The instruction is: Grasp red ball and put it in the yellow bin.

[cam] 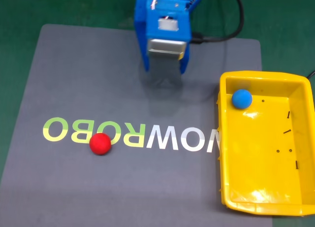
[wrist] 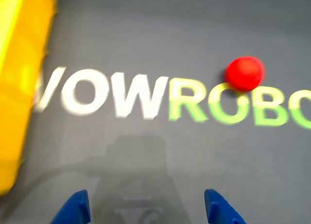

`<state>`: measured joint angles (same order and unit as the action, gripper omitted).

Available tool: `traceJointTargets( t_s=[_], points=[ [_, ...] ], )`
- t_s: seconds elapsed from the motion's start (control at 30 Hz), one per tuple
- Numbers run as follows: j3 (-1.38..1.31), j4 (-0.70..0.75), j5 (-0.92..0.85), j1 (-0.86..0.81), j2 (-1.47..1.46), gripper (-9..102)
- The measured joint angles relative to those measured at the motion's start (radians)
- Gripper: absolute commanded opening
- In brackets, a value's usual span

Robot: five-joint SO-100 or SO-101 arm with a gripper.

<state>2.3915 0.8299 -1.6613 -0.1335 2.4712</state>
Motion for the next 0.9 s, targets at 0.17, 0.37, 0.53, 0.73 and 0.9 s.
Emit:
traceJointTargets(
  t_s=[0.17,0.37,0.53,0.73,0.9],
  points=[
    [-0.153,-0.071,-0.034,-0.089,-0.278,27],
    [-0.391,-0.086,-0.046,-0.170,-0.612,27],
    [-0.584,-0.104,-0.046,-0.206,-0.848,27],
    [-0.713,-0.138,-0.058,-0.221,-1.020,27],
    [-0.776,-0.140,-0.060,-0.224,-1.109,27]
  ],
)
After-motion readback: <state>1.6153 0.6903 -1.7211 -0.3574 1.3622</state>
